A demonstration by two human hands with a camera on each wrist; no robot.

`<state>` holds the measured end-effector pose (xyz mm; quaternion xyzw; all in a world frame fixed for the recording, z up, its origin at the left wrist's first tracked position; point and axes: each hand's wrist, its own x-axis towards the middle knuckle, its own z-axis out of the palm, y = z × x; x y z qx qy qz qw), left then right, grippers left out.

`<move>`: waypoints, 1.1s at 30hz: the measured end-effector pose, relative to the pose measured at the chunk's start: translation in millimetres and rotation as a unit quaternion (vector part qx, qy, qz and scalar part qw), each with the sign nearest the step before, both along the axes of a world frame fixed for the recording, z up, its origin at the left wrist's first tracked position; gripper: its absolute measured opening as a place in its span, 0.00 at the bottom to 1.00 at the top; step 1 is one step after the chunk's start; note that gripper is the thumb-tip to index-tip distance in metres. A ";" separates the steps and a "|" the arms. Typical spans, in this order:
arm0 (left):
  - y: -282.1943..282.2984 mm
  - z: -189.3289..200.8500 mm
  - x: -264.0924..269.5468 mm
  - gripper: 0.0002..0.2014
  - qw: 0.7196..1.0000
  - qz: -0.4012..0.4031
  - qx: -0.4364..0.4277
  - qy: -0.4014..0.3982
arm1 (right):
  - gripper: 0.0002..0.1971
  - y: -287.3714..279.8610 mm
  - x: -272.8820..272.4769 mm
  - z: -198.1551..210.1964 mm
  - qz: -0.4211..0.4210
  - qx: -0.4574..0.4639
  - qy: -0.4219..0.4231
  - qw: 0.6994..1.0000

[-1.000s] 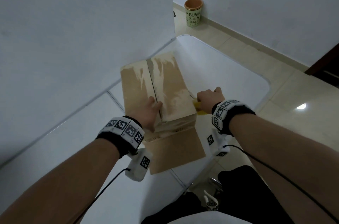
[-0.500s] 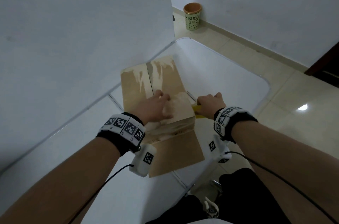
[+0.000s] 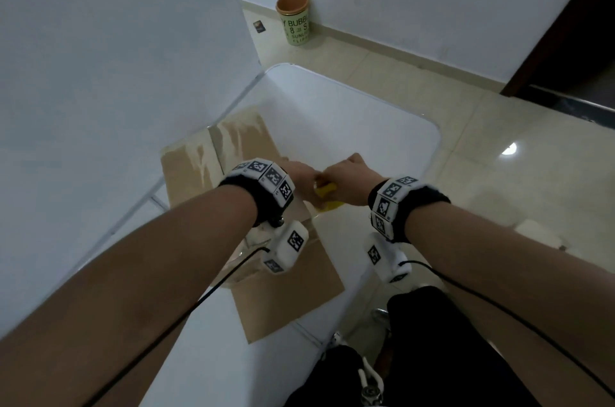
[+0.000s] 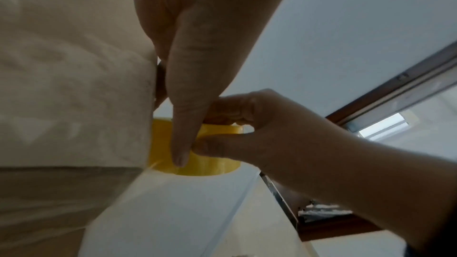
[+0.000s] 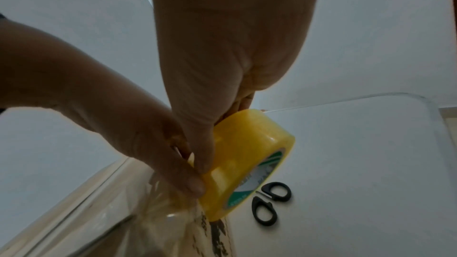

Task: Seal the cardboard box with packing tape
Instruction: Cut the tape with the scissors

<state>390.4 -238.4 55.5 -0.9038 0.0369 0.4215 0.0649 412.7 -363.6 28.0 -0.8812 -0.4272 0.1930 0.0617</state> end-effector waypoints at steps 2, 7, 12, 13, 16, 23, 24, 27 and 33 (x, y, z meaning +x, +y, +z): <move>7.5 -31.9 19.4 0.50 0.999 -0.007 -0.027 0.023 | 0.11 -4.5 2.9 1.1 0.016 0.007 -0.009 1.000; 2.4 5.5 9.9 0.37 0.998 0.014 -0.017 0.066 | 0.12 -28.2 25.8 -5.3 -0.139 0.190 0.053 0.970; 7.9 2.8 -6.5 0.29 0.996 0.041 -0.048 0.061 | 0.15 -50.9 51.0 -28.2 -0.321 0.173 0.071 0.928; 10.5 3.7 -9.3 0.28 0.996 0.047 -0.062 0.053 | 0.15 -50.6 50.8 -35.3 -0.321 0.161 0.086 0.929; 21.4 2.9 -14.4 0.25 0.993 0.073 -0.086 0.039 | 0.18 -43.0 44.3 -61.5 -0.297 0.134 0.123 0.937; 29.8 -0.2 -16.8 0.22 0.987 0.104 -0.119 0.035 | 0.23 -21.8 26.6 -125.6 -0.133 0.020 0.115 0.984; 30.9 -0.7 -16.9 0.20 0.985 0.110 -0.125 0.039 | 0.27 -20.8 24.6 -131.3 -0.117 0.008 0.122 0.986; 34.3 -1.0 -14.8 0.17 0.980 0.128 -0.143 0.042 | 0.30 -17.9 21.0 -143.8 -0.061 -0.053 0.087 0.993; 35.0 -5.1 -14.2 0.15 0.977 0.140 -0.154 0.040 | 0.20 -20.6 28.4 -140.7 -0.105 -0.013 -0.024 0.994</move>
